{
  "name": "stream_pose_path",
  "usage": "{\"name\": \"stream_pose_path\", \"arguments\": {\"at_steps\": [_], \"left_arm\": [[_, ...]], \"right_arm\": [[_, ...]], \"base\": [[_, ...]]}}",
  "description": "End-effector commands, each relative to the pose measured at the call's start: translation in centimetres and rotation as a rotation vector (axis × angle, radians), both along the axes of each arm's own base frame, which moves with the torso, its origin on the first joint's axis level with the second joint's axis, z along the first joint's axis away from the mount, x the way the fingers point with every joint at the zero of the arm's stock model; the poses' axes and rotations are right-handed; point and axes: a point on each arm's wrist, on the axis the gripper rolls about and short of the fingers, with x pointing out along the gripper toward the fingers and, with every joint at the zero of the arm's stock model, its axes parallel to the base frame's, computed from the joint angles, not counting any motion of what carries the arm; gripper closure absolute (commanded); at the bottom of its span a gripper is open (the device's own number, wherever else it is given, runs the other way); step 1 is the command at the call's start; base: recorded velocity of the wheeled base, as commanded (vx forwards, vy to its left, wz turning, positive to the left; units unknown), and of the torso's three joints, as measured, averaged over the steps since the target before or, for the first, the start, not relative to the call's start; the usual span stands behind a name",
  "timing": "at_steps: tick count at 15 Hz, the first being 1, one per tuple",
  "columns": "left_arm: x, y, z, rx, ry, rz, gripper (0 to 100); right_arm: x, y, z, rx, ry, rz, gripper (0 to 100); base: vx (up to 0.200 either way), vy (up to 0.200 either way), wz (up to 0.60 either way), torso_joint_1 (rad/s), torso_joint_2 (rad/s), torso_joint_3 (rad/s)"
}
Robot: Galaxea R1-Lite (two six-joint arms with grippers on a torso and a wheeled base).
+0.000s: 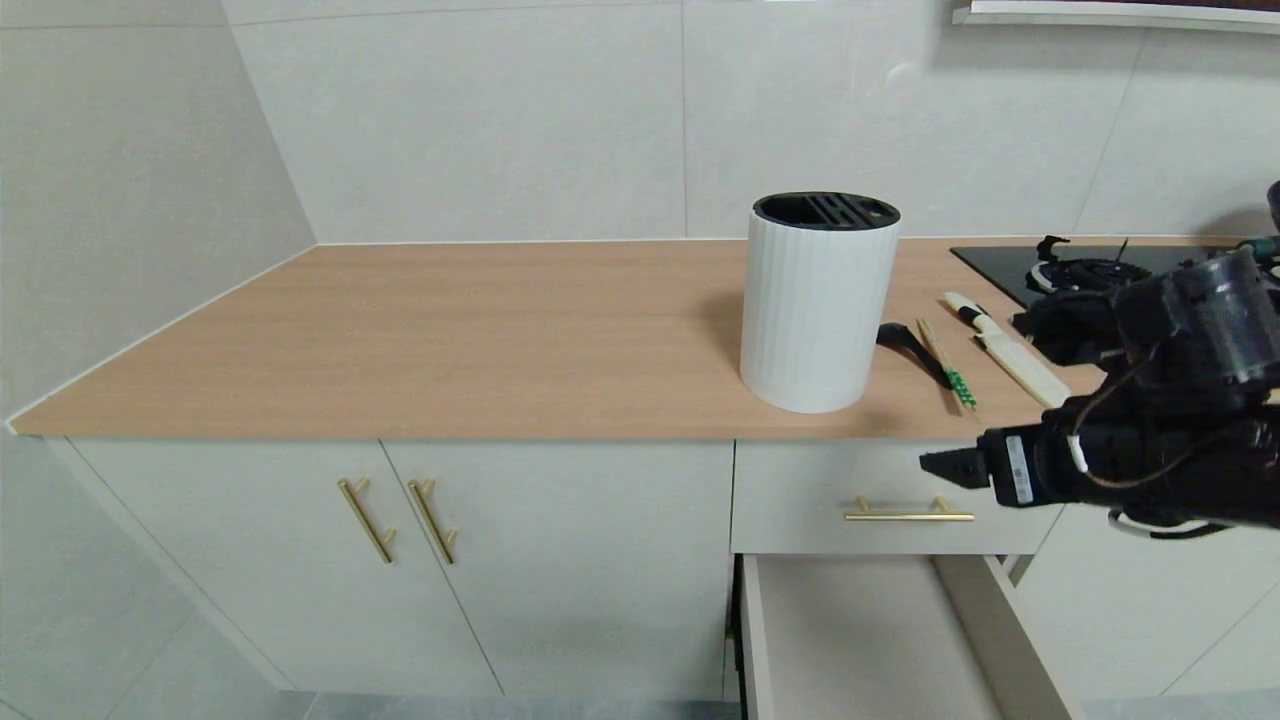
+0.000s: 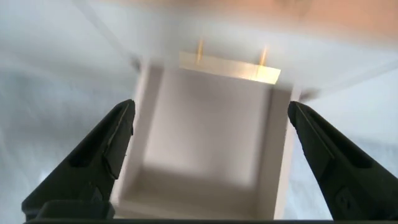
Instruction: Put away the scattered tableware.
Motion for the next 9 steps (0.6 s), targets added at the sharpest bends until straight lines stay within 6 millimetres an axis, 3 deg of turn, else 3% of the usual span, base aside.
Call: {"name": "stream_pose_path", "arguments": {"at_steps": [1, 2, 4, 6, 9], "left_arm": [[0.0, 0.0, 0.0, 0.000, 0.000, 0.000, 0], [0.0, 0.0, 0.0, 0.000, 0.000, 0.000, 0], [0.0, 0.0, 0.0, -0.001, 0.000, 0.002, 0], [0.0, 0.0, 0.0, 0.000, 0.000, 0.002, 0], [0.0, 0.0, 0.0, 0.000, 0.000, 0.002, 0]], "right_arm": [[2.0, -0.4, 4.1, 0.022, -0.038, -0.050, 0], [2.7, -0.7, 4.8, 0.030, -0.027, -0.081, 0], [3.8, -0.7, 3.9, 0.037, 0.003, -0.109, 0], [6.4, -1.5, 2.7, 0.022, 0.023, -0.180, 0], [7.9, -1.6, 1.5, -0.016, 0.019, -0.243, 0]], "base": [[0.000, 0.000, 0.00, 0.000, 0.00, 0.000], [0.000, 0.000, 0.00, 0.000, 0.00, 0.000], [0.000, 0.000, 0.00, 0.000, 0.00, 0.000], [0.000, 0.000, 0.00, 0.000, 0.00, 0.000], [0.000, 0.000, 0.00, 0.000, 0.00, 0.000]]}}
